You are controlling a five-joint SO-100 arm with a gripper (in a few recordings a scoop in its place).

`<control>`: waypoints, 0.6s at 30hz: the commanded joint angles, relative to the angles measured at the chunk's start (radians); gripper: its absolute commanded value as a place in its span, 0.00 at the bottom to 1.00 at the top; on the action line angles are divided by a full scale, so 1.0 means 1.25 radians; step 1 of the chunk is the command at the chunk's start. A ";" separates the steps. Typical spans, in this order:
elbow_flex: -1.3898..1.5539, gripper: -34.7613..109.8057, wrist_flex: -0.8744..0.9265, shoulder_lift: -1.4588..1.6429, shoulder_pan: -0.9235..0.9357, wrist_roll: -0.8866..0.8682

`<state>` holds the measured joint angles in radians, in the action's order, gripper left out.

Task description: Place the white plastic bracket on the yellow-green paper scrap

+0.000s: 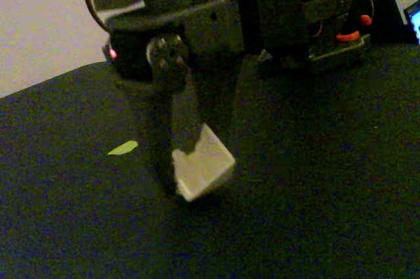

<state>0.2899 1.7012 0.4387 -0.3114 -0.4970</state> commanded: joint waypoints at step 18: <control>0.471 0.24 -0.067 0.460 0.007 -0.063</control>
<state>0.6351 1.6828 0.7256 -0.3114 -0.5461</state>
